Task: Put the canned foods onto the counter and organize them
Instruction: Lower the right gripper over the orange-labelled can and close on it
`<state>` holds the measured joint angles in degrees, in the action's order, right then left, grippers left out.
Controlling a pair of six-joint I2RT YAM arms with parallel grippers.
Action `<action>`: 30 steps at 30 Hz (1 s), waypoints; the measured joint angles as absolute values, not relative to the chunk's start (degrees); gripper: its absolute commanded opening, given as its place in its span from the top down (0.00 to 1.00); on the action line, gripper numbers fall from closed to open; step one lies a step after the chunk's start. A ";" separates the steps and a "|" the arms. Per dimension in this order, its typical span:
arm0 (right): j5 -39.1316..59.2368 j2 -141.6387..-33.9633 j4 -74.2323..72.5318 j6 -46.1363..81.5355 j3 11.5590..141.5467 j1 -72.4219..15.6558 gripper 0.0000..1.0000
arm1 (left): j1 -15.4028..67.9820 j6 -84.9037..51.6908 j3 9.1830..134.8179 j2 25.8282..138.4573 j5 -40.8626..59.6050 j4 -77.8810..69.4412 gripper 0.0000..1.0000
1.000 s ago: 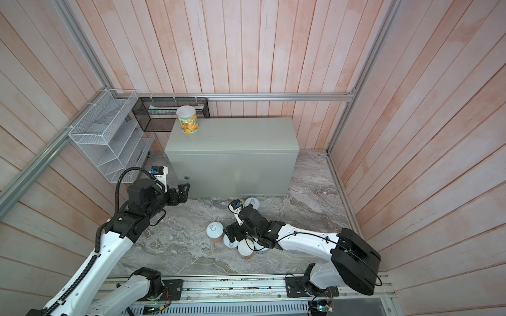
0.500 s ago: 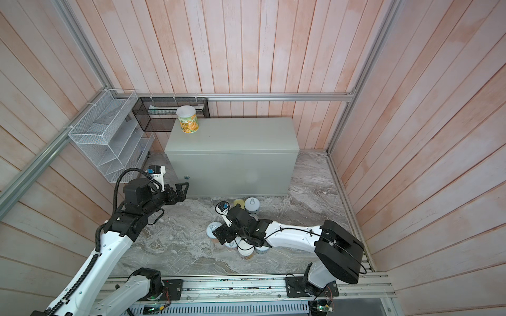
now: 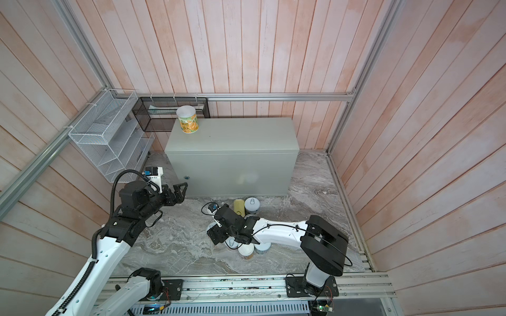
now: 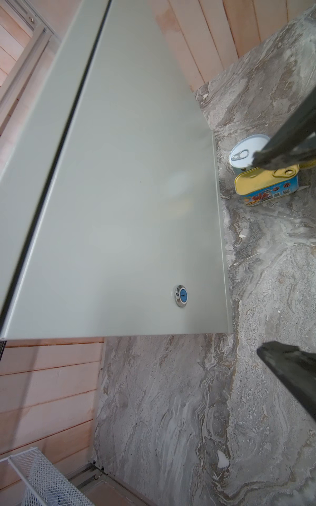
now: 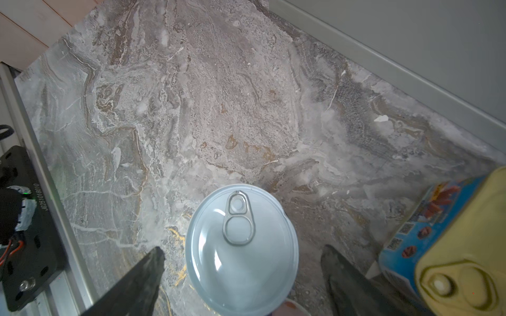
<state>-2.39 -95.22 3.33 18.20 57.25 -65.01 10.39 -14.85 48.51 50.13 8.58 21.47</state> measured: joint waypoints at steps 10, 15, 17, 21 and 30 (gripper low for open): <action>-7.03 -100.05 9.15 17.52 60.66 -67.22 0.11 | 10.37 -14.85 48.40 49.67 8.54 21.45 0.00; -8.93 -101.34 10.44 17.32 62.00 -67.48 0.16 | 10.39 -14.85 48.40 49.67 8.54 21.45 0.00; -9.06 -101.34 10.46 17.32 62.00 -67.48 0.16 | 10.39 -14.85 48.40 49.67 8.54 21.45 0.00; -9.10 -101.36 10.39 17.32 62.00 -67.48 0.17 | 10.37 -14.85 48.36 49.67 8.54 21.45 0.00; -9.10 -102.19 10.46 16.93 62.94 -67.48 0.21 | 10.37 -14.85 48.21 50.06 8.54 21.43 0.00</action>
